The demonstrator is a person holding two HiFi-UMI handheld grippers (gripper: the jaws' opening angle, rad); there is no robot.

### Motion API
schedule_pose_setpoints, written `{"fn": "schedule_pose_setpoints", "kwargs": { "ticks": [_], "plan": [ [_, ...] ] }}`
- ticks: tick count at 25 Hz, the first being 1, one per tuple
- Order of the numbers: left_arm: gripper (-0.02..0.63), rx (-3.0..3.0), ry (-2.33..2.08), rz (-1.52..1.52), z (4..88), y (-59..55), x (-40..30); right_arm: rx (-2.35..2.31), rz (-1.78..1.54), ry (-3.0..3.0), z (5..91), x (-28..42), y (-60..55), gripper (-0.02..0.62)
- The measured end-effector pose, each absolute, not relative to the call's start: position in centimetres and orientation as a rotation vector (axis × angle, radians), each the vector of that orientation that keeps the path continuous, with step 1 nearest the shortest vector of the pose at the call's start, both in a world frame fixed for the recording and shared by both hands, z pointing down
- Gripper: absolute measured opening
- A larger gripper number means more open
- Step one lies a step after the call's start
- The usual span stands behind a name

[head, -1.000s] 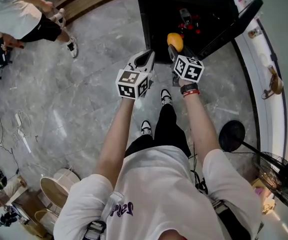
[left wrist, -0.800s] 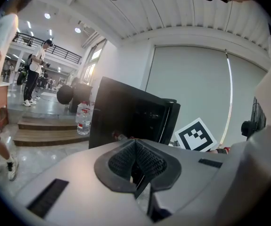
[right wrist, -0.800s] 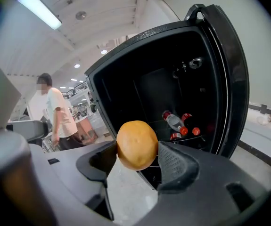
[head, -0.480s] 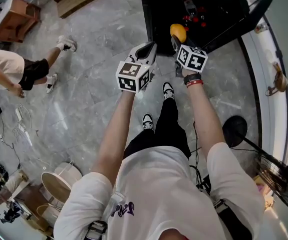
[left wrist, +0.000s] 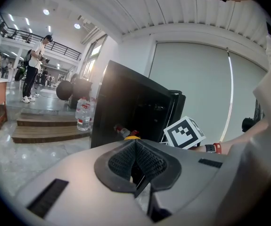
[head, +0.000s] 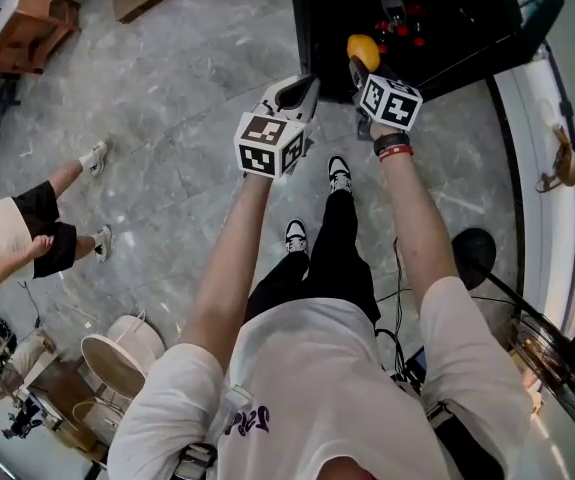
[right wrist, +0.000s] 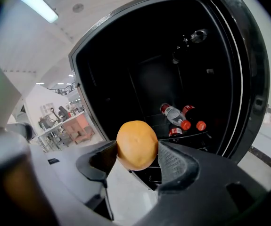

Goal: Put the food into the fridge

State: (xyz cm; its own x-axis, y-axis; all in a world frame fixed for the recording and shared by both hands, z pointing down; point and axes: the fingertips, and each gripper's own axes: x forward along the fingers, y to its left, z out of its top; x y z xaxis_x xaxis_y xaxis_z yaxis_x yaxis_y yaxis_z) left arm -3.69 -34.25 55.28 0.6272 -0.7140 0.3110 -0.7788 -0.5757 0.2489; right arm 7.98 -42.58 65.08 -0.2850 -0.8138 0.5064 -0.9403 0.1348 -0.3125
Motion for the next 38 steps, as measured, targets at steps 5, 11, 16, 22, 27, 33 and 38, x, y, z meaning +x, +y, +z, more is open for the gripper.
{"fn": "schedule_pose_setpoints", "kwargs": {
  "ticks": [5,11,16,22,27,33,38],
  "plan": [
    [0.017,2.489,-1.193,0.252,55.9,-35.1,-3.6,1.728,0.878,-2.192,66.4,7.8,-43.8,0.29],
    [0.017,2.47,-1.199,0.25,56.4,-36.1,-3.3,1.72,0.89,-2.204,67.2,8.1,-45.3,0.29],
    [0.017,2.471,-1.195,0.232,56.5,-37.2,-2.8,1.73,0.886,-2.194,67.5,8.5,-46.6,0.29],
    [0.017,2.486,-1.185,0.212,57.5,-38.2,-1.7,1.741,0.845,-2.197,67.6,9.3,-48.2,0.29],
    [0.017,2.49,-1.178,0.206,58.8,-38.8,-1.1,1.768,0.851,-2.214,68.2,9.9,-49.3,0.29],
    [0.017,2.505,-1.181,0.183,59.6,-40.1,-0.7,1.778,0.84,-2.224,69.0,10.1,-51.2,0.29],
    [0.017,2.509,-1.183,0.173,60.2,-41.6,-0.9,1.794,0.859,-2.238,69.7,10.0,-53.3,0.29]
  ]
}}
